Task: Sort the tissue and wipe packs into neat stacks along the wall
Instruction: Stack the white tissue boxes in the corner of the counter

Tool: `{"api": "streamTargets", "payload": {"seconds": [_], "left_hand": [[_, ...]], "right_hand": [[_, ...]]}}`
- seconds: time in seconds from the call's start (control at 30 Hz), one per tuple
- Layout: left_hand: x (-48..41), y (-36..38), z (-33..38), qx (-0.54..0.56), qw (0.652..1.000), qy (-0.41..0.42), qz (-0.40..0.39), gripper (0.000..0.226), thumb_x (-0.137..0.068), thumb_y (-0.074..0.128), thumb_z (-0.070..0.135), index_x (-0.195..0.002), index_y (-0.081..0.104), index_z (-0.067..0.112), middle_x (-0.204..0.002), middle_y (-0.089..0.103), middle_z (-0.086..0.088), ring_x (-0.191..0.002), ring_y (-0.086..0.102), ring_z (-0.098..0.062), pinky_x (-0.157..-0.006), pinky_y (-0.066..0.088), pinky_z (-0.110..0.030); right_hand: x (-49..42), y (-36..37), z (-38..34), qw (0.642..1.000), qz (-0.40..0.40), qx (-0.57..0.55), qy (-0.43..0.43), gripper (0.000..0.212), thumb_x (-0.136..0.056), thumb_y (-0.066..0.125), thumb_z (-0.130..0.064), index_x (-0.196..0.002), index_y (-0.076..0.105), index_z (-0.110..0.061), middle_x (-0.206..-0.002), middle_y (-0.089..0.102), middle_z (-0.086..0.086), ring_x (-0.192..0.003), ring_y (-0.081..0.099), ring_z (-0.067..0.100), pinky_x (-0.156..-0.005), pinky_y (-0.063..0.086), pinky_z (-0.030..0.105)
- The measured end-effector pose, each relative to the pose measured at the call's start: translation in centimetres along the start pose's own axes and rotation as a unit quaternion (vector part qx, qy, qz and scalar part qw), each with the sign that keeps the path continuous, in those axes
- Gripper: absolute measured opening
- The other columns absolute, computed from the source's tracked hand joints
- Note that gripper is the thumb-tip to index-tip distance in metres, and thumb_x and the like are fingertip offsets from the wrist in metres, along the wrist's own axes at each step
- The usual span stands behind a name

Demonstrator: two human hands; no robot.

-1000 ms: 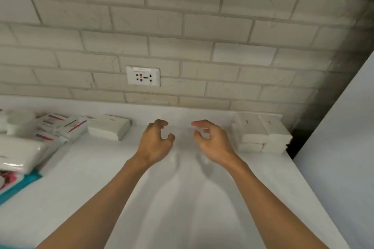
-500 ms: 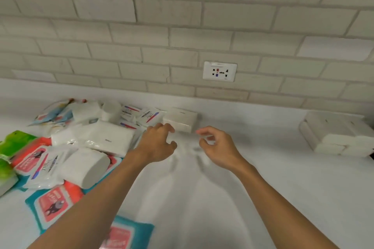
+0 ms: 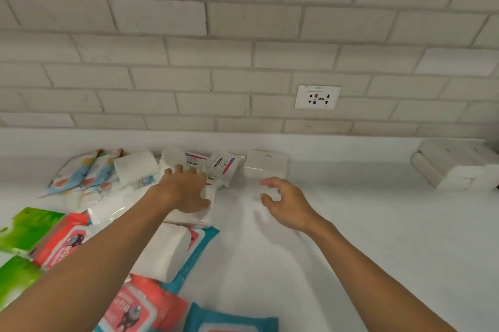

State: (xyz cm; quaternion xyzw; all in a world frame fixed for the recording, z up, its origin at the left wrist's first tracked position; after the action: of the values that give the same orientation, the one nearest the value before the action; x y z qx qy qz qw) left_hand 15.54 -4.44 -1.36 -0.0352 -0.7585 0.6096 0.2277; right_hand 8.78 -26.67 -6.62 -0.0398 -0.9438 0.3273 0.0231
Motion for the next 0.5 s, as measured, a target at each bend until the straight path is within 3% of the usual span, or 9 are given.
{"api": "streamTargets", "payload": {"seconds": [0.1,0.33,0.5], "left_hand": [[-0.8,-0.1,-0.9,-0.021,0.999,-0.004,-0.026,0.064,-0.087,0.052,0.062,-0.137,0.044,0.023,-0.144,0.043,-0.004,-0.133,0.035,-0.031,-0.110,0.030,-0.047],[-2.4,0.3,-1.9,-0.020,0.997,0.001,-0.070,0.072,-0.079,0.058,0.071,-0.133,0.049,0.023,-0.130,0.054,-0.001,-0.118,0.048,-0.023,-0.099,0.037,-0.037],[-3.4,0.4,-2.3,-0.045,0.994,0.004,-0.096,0.081,-0.073,0.057,0.078,-0.133,0.049,0.024,-0.135,0.052,-0.002,-0.126,0.040,-0.027,-0.104,0.031,-0.040]], "right_hand": [[-1.8,-0.1,0.0,0.998,-0.005,0.062,0.003,0.043,-0.095,0.056,-0.031,-0.137,0.051,-0.026,-0.143,0.047,-0.001,-0.130,0.046,0.016,-0.105,0.034,0.022],[-7.3,0.0,-0.4,0.981,-0.040,0.186,0.042,0.055,-0.095,0.050,-0.041,-0.147,0.038,-0.026,-0.151,0.036,0.004,-0.137,0.036,0.027,-0.114,0.031,0.037],[-10.0,0.0,0.1,0.968,-0.064,0.234,0.061,0.058,-0.097,0.046,-0.044,-0.150,0.031,-0.026,-0.154,0.031,0.004,-0.140,0.033,0.027,-0.116,0.026,0.039]]}}
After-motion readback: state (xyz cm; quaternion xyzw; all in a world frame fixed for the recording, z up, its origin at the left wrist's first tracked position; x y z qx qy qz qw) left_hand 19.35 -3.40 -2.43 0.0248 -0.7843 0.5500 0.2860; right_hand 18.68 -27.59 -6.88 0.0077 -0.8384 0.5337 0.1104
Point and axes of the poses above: each hand's wrist, its own x-axis away from the middle knuckle, its own y-axis out of the palm, z = x × y, the point moved 2 cm from there along -x, towards the middle knuckle
